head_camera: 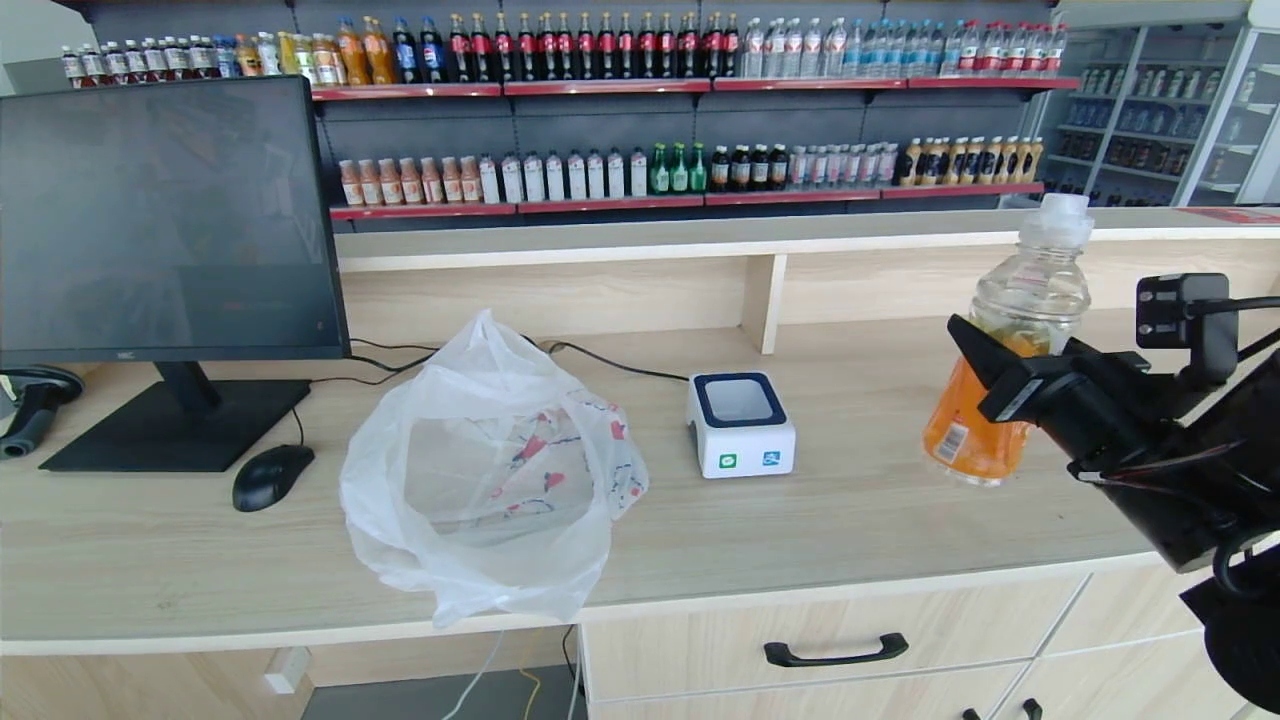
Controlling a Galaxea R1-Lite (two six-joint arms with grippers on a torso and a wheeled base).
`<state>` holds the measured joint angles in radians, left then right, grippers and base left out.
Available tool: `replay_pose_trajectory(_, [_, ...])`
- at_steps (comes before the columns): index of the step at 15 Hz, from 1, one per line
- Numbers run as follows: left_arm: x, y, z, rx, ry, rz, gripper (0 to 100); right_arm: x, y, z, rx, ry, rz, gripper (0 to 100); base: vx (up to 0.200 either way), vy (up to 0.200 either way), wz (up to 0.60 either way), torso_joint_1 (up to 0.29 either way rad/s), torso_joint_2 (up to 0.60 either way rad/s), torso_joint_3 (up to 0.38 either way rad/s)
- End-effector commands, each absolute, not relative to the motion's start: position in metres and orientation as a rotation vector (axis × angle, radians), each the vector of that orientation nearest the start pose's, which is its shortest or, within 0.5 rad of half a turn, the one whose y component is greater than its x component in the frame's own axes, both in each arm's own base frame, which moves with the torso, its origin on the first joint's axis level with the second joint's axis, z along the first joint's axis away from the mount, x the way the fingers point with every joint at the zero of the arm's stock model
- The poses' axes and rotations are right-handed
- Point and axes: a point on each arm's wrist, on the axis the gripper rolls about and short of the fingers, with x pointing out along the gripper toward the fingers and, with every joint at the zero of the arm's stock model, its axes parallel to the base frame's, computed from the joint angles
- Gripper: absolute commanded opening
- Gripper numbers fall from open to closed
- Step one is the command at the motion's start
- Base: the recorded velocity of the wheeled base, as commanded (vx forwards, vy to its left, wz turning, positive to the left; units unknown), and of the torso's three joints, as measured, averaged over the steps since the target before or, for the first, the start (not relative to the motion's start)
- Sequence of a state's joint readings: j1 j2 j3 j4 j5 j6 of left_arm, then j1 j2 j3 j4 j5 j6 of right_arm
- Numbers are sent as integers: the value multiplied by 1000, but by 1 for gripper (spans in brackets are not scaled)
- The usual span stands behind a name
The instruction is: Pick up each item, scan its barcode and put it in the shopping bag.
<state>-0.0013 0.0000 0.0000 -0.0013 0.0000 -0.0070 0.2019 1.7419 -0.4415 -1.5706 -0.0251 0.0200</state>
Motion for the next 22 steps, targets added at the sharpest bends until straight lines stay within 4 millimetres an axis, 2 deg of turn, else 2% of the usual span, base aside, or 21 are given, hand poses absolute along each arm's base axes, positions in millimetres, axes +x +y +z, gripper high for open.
replay_pose_trajectory(1, [-23, 0, 76, -6, -2, -2, 100, 244, 53, 180, 58, -277, 192, 0, 0, 0, 0, 0, 0, 0])
replay_pose_trajectory(6, [-23, 0, 76, -8, -2, -2, 100, 223, 52, 182, 73, -280, 211, 0, 0, 0, 0, 0, 0, 0])
replay_pose_trajectory(11, [-23, 0, 76, -6, -2, -2, 100, 203, 79, 192, 176, -302, 362, 0, 0, 0, 0, 0, 0, 0])
replay_pose_trajectory(13, [-23, 0, 76, -8, -2, -2, 100, 198, 88, 192, 275, -279, 426, 0, 0, 0, 0, 0, 0, 0])
replay_pose_trajectory(16, [-23, 0, 76, -8, -2, -2, 100, 189, 115, 191, 501, -198, 585, 0, 0, 0, 0, 0, 0, 0])
replay_pose_trajectory(19, [-23, 0, 76, -8, -2, -2, 100, 181, 129, 194, 676, -135, 690, 0, 0, 0, 0, 0, 0, 0])
replay_pose_trajectory(22, [-23, 0, 76, -8, -2, -2, 100, 178, 139, 206, 823, -70, 882, 0, 0, 0, 0, 0, 0, 0])
